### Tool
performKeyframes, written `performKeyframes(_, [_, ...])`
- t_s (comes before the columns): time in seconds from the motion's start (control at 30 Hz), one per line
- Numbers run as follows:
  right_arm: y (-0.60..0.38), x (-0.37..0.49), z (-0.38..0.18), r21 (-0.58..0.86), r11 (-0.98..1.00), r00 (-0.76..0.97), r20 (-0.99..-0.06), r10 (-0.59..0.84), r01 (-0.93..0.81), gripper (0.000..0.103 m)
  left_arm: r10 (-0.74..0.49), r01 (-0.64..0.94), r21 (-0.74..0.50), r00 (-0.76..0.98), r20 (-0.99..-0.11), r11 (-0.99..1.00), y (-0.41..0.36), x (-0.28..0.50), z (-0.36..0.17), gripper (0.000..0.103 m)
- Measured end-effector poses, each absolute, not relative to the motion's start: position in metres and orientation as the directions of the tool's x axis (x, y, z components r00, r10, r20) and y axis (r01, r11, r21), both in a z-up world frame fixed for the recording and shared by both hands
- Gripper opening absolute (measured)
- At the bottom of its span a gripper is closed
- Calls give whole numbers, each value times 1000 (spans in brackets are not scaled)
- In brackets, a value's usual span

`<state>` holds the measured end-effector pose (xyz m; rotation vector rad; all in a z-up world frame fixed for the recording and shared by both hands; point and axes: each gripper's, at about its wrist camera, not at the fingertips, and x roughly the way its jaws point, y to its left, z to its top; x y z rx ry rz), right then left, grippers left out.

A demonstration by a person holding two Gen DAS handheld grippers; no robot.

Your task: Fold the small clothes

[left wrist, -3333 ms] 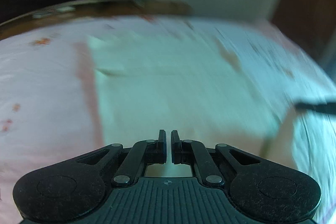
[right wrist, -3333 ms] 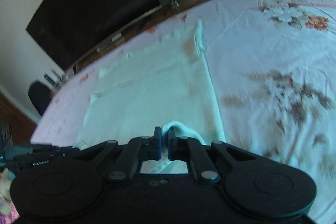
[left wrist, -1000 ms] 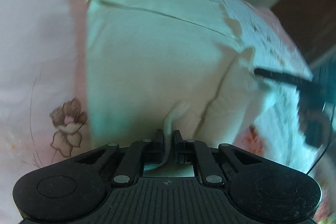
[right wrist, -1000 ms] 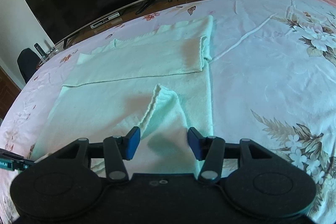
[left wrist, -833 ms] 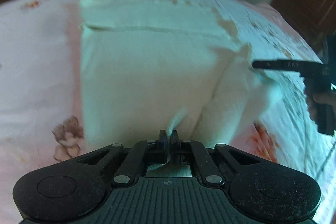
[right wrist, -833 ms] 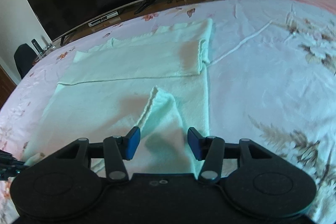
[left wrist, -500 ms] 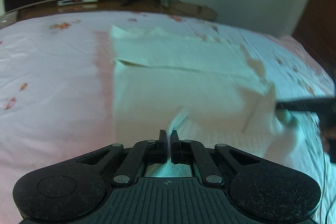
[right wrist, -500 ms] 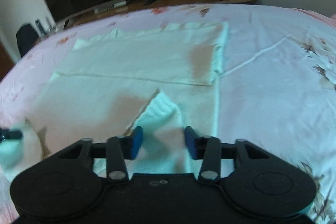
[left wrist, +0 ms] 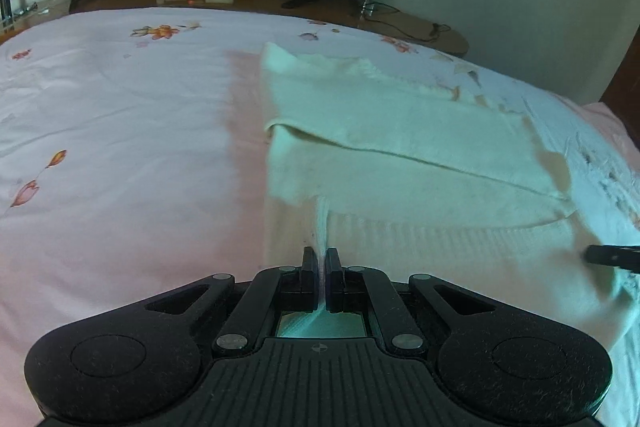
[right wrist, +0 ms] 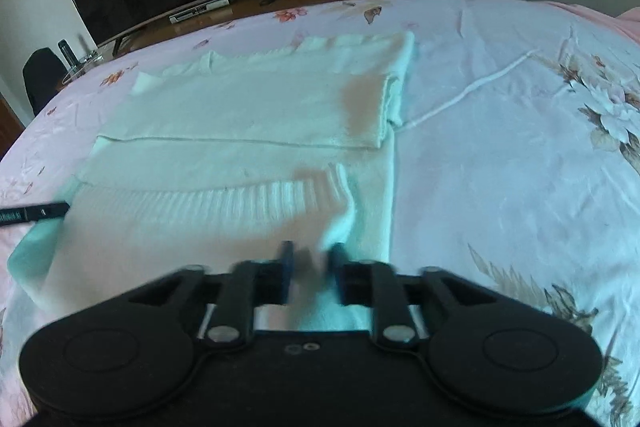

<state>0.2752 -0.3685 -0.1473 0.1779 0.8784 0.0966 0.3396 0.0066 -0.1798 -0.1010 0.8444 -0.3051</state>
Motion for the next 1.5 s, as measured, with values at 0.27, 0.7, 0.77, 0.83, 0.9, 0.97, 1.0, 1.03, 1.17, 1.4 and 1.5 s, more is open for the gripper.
performKeyframes(0.27, [-357,286,-150,170,985,641,-753,150,-32,8,-322,234,-222,655,-684,947,3,337,-165,3])
performKeyframes(0.7, [-357,272,-97,146,989,770,-627,121,-36,7,-370,270,-256,738,-564,928,0,351,-119,3])
performKeyframes(0.77, [-361,277,-90,150,988,791,-602,110,-23,7,-368,269,-255,755,-542,929,-4,363,-113,3])
performKeyframes(0.83, [-366,287,-84,147,989,808,-581,97,-13,7,-368,265,-263,771,-519,928,-8,377,-108,3])
performKeyframes(0.9, [-371,303,-80,144,990,824,-561,84,-3,7,-360,255,-267,790,-497,929,-12,396,-104,3])
performKeyframes(0.97, [-379,324,-78,158,987,832,-549,82,8,7,-348,241,-271,804,-482,932,-17,416,-103,3])
performKeyframes(1.0, [-383,336,-78,172,985,834,-545,83,15,7,-340,231,-273,809,-479,934,-20,427,-103,3])
performKeyframes(1.03, [-386,348,-80,181,983,833,-547,82,22,7,-331,222,-271,815,-475,937,-23,437,-104,3])
performKeyframes(1.17, [-395,400,-93,182,982,829,-556,63,48,7,-289,177,-265,827,-482,948,-37,483,-117,3])
performKeyframes(1.4, [-401,466,-137,142,986,776,-630,20,90,7,-197,83,-208,757,-624,975,-60,539,-171,3])
performKeyframes(1.5, [-397,481,-163,59,991,714,-699,-44,118,19,-183,62,-201,719,-671,978,-59,544,-188,4])
